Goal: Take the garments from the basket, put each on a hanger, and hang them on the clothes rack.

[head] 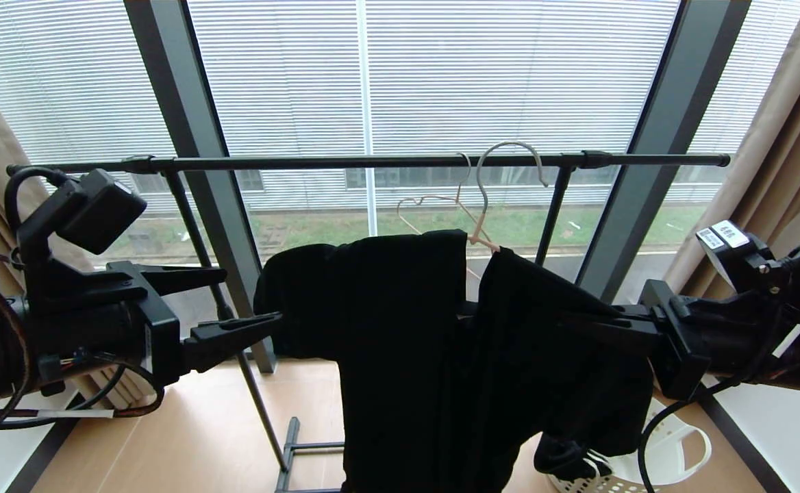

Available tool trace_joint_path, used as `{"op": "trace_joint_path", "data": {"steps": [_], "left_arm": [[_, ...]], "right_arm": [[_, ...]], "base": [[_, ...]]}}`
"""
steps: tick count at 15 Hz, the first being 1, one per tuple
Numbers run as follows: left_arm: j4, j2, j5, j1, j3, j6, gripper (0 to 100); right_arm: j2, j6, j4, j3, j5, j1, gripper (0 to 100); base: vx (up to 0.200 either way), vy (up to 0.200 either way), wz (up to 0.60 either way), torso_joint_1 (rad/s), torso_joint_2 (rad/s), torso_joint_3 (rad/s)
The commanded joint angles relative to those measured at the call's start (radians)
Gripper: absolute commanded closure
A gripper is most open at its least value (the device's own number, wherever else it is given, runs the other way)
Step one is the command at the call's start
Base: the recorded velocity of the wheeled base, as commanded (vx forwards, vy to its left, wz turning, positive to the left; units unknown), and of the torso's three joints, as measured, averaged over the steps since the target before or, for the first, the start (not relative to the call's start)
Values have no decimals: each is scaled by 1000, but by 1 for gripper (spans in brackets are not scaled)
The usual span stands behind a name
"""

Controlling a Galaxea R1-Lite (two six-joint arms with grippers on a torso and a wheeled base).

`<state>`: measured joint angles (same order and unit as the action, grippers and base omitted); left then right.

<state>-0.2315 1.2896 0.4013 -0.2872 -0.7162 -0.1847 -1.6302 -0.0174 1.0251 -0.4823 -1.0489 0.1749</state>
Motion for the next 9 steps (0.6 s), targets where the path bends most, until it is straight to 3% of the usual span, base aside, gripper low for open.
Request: {"op": "trace_joint_path", "data": {"steps": [1, 2, 5, 7, 9], "left_arm": [[-19, 7, 47, 59, 27, -13, 0], [-72, 36, 117, 108, 52, -15, 0], [-193, 105, 228, 169, 126, -15, 0], [-295, 151, 237, 171, 172, -15, 0], [-327, 163, 237, 171, 179, -10, 0]], "right_arm": [[7, 1, 0, 5, -25, -17, 100], [7, 1, 0, 11, -40, -20, 100], [13, 1, 1, 11, -66, -23, 100], [16, -2, 0, 10, -77, -23, 100], [13, -2, 0, 8, -79, -23, 100]], "base": [[0, 0, 0, 0, 0, 0], [0, 0, 0, 0, 0, 0], [0, 0, 0, 0, 0, 0], [0, 0, 0, 0, 0, 0], [0, 0, 0, 0, 0, 0]]}}
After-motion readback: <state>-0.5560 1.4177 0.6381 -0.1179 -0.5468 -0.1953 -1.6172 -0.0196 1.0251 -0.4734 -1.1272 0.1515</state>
